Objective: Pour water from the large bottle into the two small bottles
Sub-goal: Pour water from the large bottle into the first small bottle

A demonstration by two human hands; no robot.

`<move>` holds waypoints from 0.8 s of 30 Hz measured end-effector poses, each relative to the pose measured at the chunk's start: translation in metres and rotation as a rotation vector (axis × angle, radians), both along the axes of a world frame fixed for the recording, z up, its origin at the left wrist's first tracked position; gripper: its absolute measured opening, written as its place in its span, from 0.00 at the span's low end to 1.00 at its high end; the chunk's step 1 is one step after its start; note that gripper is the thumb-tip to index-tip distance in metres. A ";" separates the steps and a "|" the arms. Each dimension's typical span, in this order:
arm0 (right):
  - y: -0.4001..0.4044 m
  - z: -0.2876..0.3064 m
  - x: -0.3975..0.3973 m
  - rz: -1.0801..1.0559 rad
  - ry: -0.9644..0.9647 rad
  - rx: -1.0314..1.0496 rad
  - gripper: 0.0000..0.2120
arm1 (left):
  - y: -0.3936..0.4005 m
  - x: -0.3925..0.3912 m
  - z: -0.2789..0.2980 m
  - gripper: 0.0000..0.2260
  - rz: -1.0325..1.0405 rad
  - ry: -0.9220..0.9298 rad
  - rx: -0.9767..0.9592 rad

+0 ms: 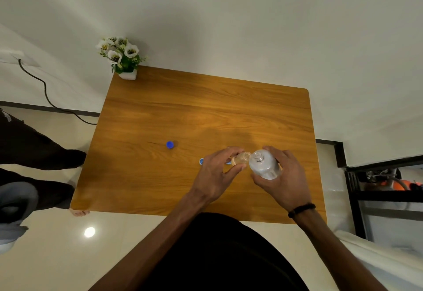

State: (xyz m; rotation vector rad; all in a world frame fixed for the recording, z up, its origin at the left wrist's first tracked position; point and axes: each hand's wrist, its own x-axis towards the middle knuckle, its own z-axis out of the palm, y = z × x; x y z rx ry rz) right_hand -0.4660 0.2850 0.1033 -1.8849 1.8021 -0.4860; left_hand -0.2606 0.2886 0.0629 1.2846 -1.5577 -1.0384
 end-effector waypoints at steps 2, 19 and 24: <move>0.000 -0.004 -0.002 -0.001 -0.011 0.008 0.35 | 0.000 0.000 -0.001 0.16 -0.002 -0.001 0.002; -0.022 -0.063 0.007 -0.240 -0.229 0.133 0.36 | -0.016 0.013 -0.041 0.13 0.130 -0.180 0.026; -0.027 -0.078 0.012 -0.255 -0.240 0.167 0.34 | -0.026 0.017 -0.055 0.15 0.140 -0.219 0.071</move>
